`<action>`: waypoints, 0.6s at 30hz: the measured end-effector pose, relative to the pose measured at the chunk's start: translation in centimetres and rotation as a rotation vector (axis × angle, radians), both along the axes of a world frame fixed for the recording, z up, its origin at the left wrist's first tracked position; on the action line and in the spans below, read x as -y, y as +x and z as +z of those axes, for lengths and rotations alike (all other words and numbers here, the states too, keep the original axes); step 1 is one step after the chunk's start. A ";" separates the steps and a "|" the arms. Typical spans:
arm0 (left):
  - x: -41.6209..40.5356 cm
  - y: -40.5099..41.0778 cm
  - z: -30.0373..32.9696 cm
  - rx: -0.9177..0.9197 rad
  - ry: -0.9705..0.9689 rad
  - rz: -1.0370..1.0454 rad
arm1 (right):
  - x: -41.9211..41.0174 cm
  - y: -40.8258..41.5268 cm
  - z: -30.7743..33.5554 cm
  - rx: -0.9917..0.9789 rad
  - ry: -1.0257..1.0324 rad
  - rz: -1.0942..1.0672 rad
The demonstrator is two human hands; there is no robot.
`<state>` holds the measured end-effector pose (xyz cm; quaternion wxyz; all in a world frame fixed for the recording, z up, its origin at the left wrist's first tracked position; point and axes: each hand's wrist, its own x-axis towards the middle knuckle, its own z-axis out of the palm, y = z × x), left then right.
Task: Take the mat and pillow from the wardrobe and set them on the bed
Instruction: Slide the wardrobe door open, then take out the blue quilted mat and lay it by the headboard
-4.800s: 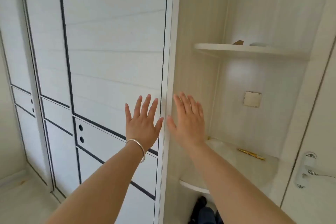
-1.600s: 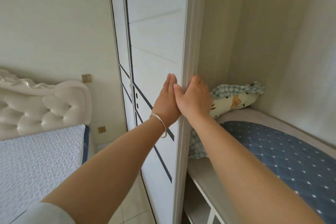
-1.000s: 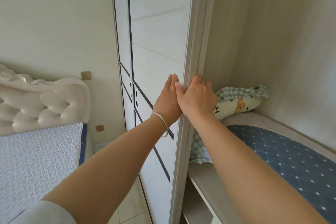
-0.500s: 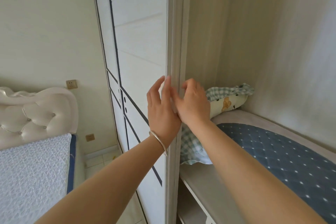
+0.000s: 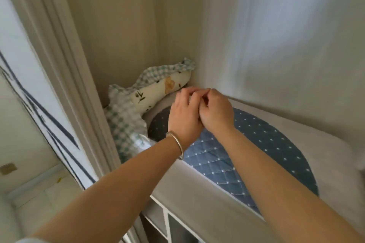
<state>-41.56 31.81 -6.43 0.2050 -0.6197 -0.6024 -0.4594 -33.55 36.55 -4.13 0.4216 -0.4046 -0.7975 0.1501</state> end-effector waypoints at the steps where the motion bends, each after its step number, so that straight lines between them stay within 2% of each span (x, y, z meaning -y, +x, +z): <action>1: -1.1 0.7 -1.0 0.012 -0.051 -0.015 | -1.2 1.0 -1.0 0.041 -0.015 -0.023; 5: -5.3 2.2 -5.5 0.115 -0.230 -0.003 | -5.9 4.7 -5.1 0.193 -0.111 -0.072; 9: -8.1 2.6 -8.9 0.362 -0.457 0.059 | -10.4 7.0 -8.2 0.318 -0.149 -0.147; 12: -9.4 2.3 -10.8 0.554 -0.752 0.147 | -13.8 8.4 -9.8 0.472 -0.188 -0.215; 14: -10.1 2.4 -11.5 0.525 -0.949 0.188 | -15.9 9.4 -10.9 0.572 -0.232 -0.257; 16: -11.2 2.7 -11.7 0.532 -1.007 0.226 | -17.6 10.3 -11.8 0.620 -0.250 -0.291; 18: -12.5 2.9 -11.7 0.606 -0.982 0.294 | -19.2 10.6 -12.3 0.648 -0.254 -0.291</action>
